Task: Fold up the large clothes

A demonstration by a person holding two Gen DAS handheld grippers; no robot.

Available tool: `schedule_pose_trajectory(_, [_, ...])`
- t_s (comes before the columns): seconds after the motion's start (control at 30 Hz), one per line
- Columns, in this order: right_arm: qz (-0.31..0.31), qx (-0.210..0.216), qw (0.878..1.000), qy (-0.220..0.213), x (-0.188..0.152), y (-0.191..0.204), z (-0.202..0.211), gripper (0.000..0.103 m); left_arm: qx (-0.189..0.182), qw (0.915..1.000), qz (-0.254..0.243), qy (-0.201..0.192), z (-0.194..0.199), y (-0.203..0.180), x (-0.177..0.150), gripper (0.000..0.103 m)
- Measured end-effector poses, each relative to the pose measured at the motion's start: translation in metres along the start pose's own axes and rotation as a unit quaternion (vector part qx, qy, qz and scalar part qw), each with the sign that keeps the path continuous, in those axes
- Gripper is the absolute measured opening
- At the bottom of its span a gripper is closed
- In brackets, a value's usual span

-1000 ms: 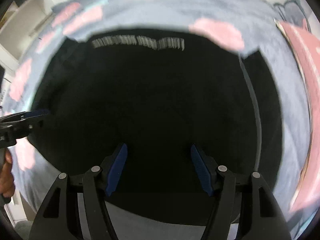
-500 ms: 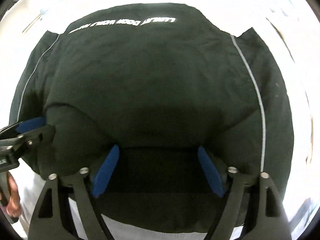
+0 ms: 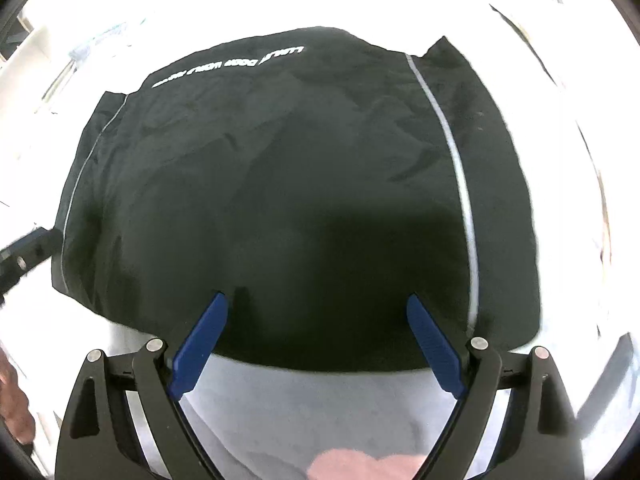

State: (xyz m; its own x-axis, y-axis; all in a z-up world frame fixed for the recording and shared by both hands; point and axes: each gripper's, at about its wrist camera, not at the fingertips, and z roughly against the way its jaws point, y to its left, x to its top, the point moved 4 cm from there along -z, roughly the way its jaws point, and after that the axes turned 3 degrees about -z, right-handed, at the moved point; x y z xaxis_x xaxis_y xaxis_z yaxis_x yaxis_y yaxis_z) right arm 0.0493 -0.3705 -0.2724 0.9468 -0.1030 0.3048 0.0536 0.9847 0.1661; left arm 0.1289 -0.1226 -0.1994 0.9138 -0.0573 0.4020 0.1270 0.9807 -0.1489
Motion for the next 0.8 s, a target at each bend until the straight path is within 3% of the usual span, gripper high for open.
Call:
schedule_pose_trajectory(0.4, [-0.061, -0.022, 0.997, -0.033, 0.012, -0.064, 0.038, 0.092, 0.024, 0.9995, 0.0, -0.023, 0.034, 0.009, 0.002, 0.077])
schedule_pose_trajectory(0.67, [-0.102, -0.041, 0.992, -0.064, 0.032, -0.114, 0.061, 0.092, 0.058, 0.9967, 0.034, -0.044, 0.052, 0.068, 0.015, 0.077])
schedule_pose_trajectory(0.8, [-0.101, -0.049, 0.991, -0.067, 0.053, -0.132, 0.057, 0.092, 0.052, 0.9967, 0.042, -0.046, 0.052, 0.1, 0.026, 0.077])
